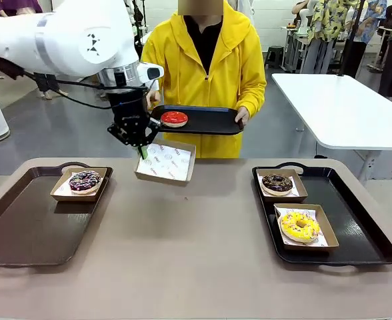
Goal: Individually package the donuts and arrange them on the tray.
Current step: Place the picked Paper togo box on the Handle tray while simultaneously picking up another Paper togo box from the table with the other hand, then place the picked Paper togo box on the Handle tray.
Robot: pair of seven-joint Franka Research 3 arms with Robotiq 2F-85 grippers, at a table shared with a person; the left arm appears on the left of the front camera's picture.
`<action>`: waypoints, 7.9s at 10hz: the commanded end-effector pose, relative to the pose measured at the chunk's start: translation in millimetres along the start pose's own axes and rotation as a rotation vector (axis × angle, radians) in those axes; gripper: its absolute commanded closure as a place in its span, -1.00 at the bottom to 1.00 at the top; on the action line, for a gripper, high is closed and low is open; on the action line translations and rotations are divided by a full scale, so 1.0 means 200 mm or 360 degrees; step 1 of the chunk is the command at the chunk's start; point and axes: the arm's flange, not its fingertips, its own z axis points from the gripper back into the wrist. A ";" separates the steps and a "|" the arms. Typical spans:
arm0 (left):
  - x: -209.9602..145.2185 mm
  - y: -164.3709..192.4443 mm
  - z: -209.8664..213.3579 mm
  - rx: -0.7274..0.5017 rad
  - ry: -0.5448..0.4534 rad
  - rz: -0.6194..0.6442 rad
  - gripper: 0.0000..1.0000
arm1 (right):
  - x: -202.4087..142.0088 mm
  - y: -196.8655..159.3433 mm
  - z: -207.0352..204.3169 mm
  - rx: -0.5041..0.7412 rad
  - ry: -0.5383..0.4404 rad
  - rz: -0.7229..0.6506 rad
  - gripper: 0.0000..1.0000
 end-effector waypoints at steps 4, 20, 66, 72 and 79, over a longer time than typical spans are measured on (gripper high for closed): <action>0.27 -0.10 0.02 0.0075 -0.0018 0.0008 1.00 | 0.10 -0.27 0.09 0.0219 -0.0020 -0.0051 -1.00; 0.42 -0.06 -0.09 0.0102 -0.0043 -0.0012 1.00 | 0.07 -0.30 0.06 0.0203 -0.0020 -0.0063 -1.00; -0.61 1.52 -0.50 0.0165 -0.0002 0.0174 0.98 | 0.07 -0.30 0.06 0.0203 -0.0020 -0.0063 -1.00; -0.56 1.53 -0.52 0.0198 -0.0020 0.0182 -1.00 | 0.07 -0.30 0.06 0.0203 -0.0020 -0.0063 -1.00; -0.57 1.54 -0.44 0.0106 -0.0040 0.0116 -0.59 | 0.07 -0.30 0.06 0.0203 -0.0020 -0.0063 -1.00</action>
